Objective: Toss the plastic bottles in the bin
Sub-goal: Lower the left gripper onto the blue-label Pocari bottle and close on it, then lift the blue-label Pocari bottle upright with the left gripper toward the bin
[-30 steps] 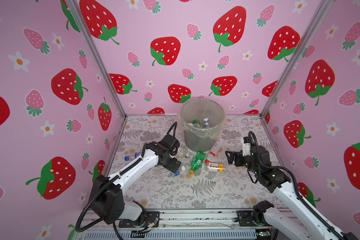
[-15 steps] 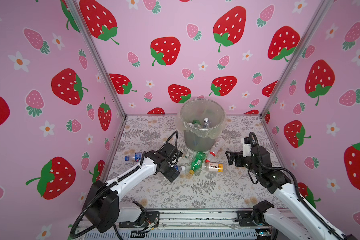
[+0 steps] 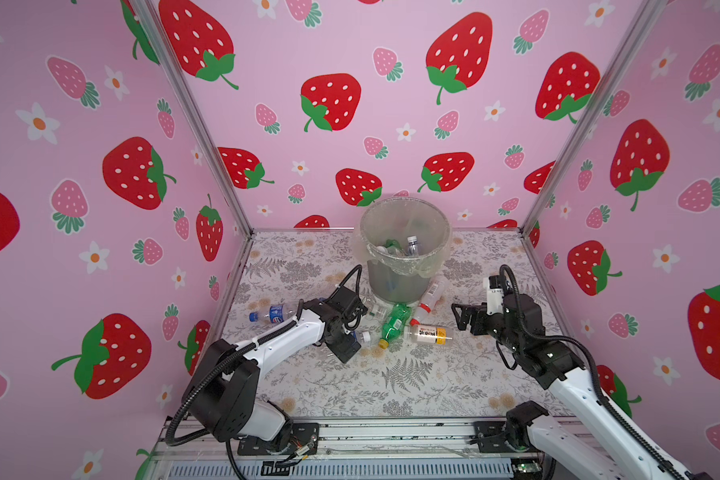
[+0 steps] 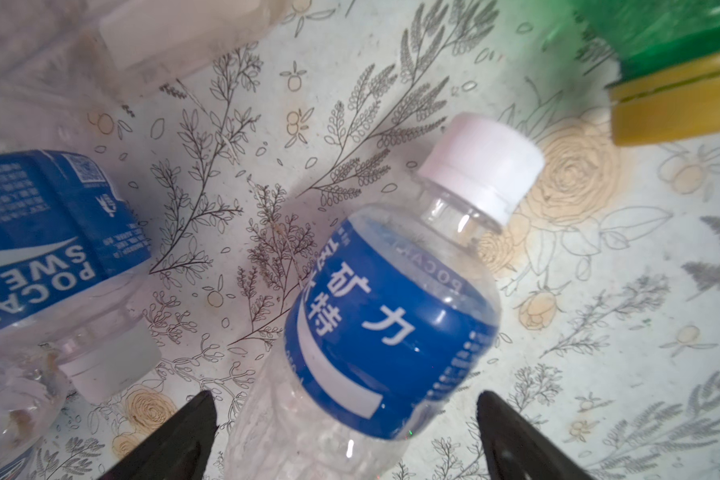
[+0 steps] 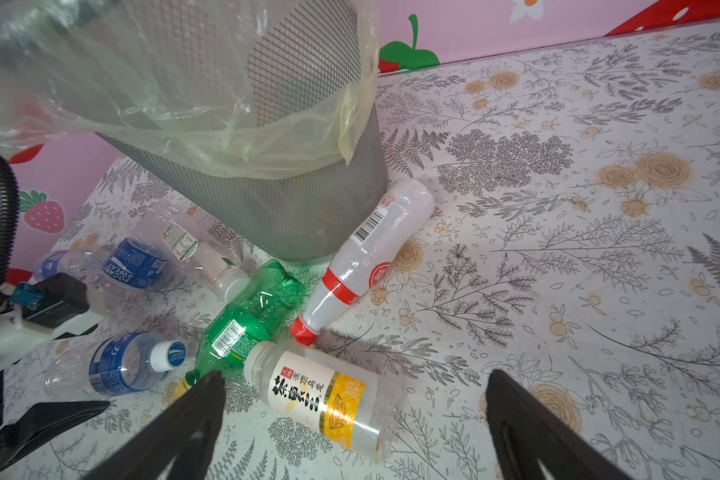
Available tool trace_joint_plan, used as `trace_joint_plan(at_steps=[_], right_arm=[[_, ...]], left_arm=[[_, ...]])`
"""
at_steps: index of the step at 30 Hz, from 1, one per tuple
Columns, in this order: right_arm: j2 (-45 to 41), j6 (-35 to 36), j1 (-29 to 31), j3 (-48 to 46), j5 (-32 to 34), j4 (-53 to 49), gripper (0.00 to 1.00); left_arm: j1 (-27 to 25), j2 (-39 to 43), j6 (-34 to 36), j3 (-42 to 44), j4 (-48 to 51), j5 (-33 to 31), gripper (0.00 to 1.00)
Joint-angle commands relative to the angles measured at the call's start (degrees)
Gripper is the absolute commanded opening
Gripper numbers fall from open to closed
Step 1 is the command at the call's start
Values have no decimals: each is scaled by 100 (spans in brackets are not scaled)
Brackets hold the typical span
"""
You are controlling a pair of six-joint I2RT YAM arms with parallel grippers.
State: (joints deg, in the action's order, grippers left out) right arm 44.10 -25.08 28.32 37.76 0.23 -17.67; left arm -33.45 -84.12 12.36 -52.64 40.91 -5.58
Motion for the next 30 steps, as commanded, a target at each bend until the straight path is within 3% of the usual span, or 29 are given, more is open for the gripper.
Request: trace_joint_plan(at_steps=[1,8,18,21,30], right_arm=[[-139,137,-45,76,134,-105,99],[-370,74,-52,-93,162,-211,99],[-308,109,-53,-40,179,-193,99],[-294,78,-63,-45,144,-192,99],[-490,-67,-59,-67,154,-261,99]], left_arm=[[-28,-220,-15,-73,87,-338,99],[-25,-710,-229,-376,402,-473,90],[-73,-339,-251,-317,374,-294,75],[-106,-285,-277,-339,374,-290,57],[-123,-430,-325,-553,513,-195,52]])
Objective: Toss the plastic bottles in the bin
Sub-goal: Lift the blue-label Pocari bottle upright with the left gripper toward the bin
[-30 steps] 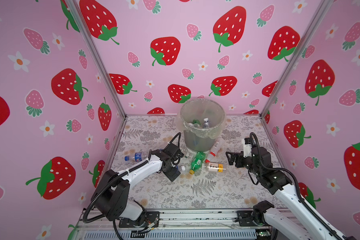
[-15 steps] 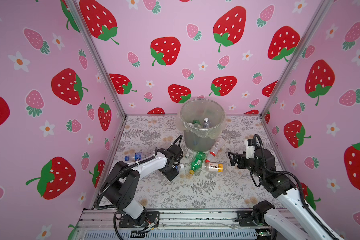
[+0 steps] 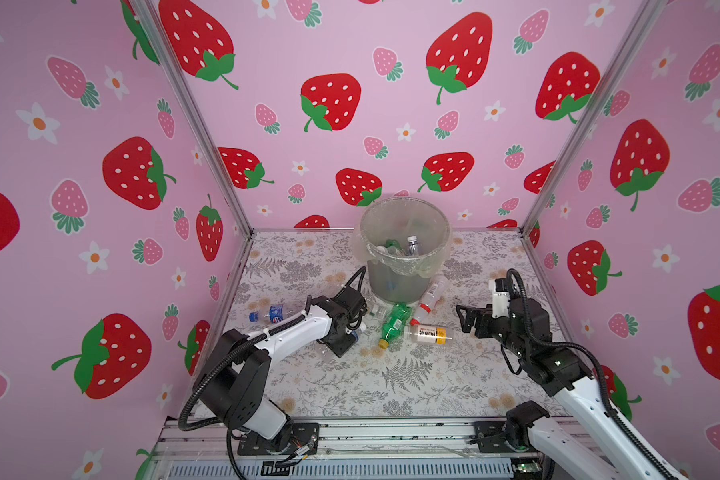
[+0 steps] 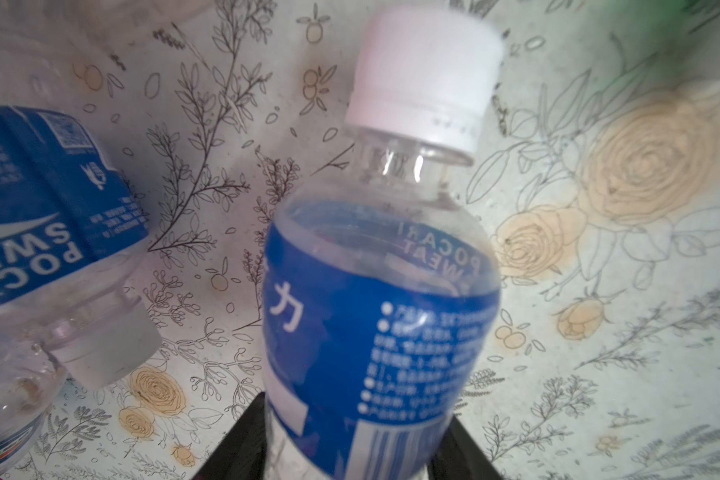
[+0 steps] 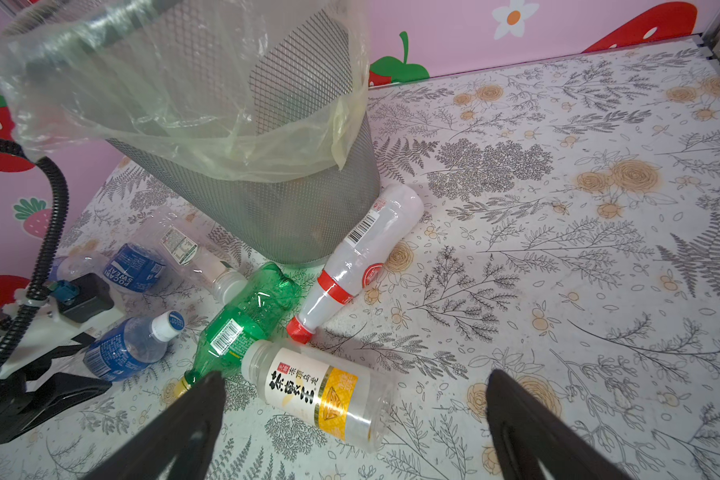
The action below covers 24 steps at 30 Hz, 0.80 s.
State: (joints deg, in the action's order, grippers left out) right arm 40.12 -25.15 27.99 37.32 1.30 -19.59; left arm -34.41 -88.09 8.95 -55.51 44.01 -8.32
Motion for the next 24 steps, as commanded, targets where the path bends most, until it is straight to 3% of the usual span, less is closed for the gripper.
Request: trace_joint_plan(at_steps=[1,11,17,19,24], right_arm=[[-79,-69,-30,1,39,-63,99],[15,-156,-30,22,-68,13,99],[-83,-271,-30,-87,-60,-44,99],[-85,-301,-30,-117,-60,-36,99],[-24,-379,-30,-171,-59,10,99]], left_arm=[[-25,5,-11,-277,197,77,52],[-1,1177,-634,-315,-190,-425,51],[159,1760,-790,-377,-385,-187,51],[228,1884,-969,-374,-461,-145,44],[340,2030,-1315,-421,-530,221,43]])
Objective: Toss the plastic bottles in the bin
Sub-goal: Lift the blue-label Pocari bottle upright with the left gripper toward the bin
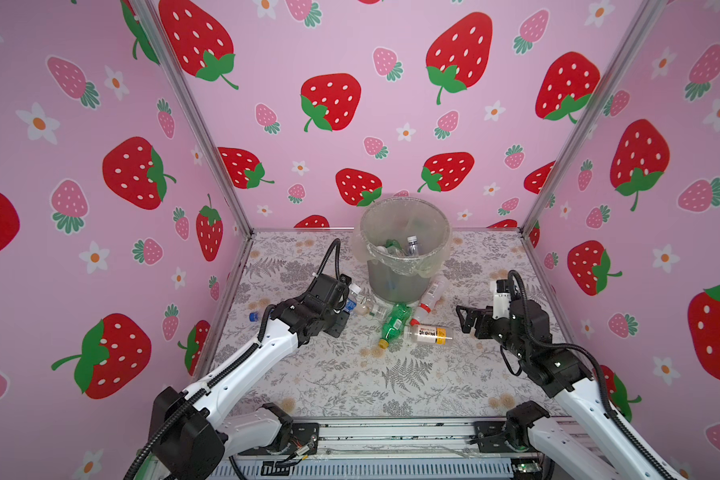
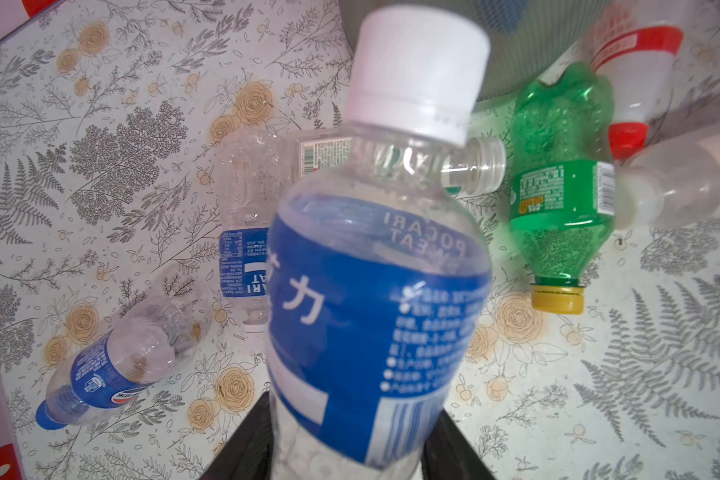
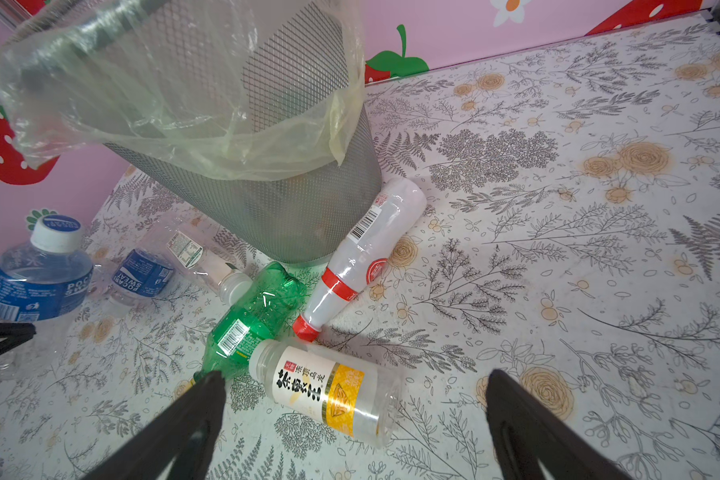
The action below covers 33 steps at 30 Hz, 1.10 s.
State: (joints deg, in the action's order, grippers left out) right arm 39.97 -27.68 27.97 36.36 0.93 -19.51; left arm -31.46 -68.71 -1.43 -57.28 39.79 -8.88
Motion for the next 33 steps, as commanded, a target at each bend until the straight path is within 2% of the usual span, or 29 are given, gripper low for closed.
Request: trace_joint_plan(at_steps=[1,14,25,30,33], right_arm=[[-14,-160,-28,-107,-23,25,99],[-14,-351,-28,-267,58,26,99],[268,-394,-28,-449,118,358,99],[428,-292,-28,-416,129,399,99],[541,-209,-27,-330,99,389,99]], left_arm=[[44,118,-335,-261,-112,324,43],[157,473,-830,-804,-585,945,44],[399,765,-1295,-1361,-1189,736,45],[561,1093,-1465,-1018,-1950,832,45],[673,1252,-1535,-768,-2341,1147,45]])
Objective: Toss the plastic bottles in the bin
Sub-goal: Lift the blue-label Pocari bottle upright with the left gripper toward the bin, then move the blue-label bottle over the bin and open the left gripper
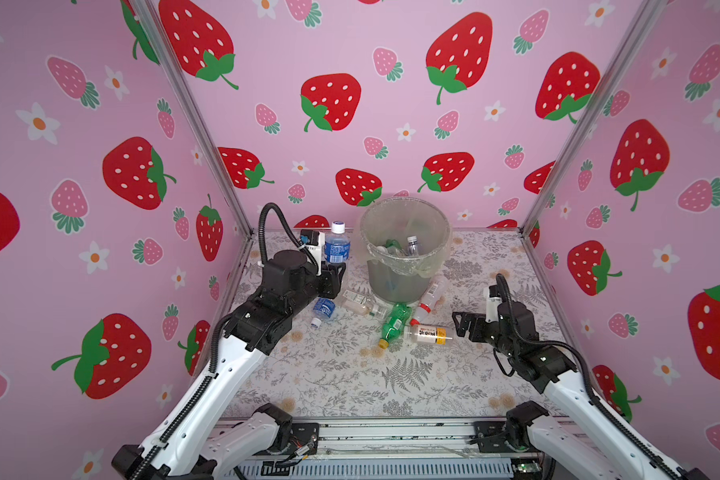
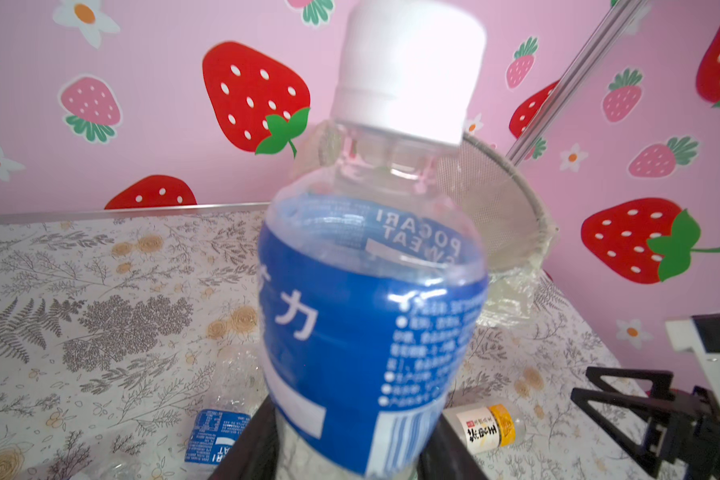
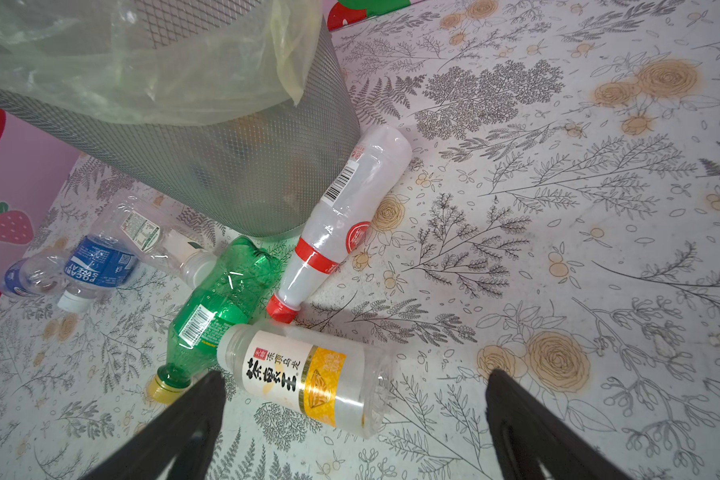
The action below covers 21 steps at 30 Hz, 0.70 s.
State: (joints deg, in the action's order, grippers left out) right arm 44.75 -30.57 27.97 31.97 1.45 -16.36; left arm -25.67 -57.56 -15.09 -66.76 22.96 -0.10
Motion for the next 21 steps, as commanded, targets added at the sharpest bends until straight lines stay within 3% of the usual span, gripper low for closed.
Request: trace_joint_plan(at_steps=[1,6,16,21], right_arm=[[74,93,-27,117,39,80,99],[104,137,-37,70,169,122,99],[139,156,-39,-6,163,141,99],[106,189,-48,2,171,99,99]], left_arm=[[114,183,-185,247,-731,410,45],[168,459,-215,624,-1175,1118,45],[210,1133,-134,1047,-1129,666,45],[204,979,-101,629,-837,1023,45]])
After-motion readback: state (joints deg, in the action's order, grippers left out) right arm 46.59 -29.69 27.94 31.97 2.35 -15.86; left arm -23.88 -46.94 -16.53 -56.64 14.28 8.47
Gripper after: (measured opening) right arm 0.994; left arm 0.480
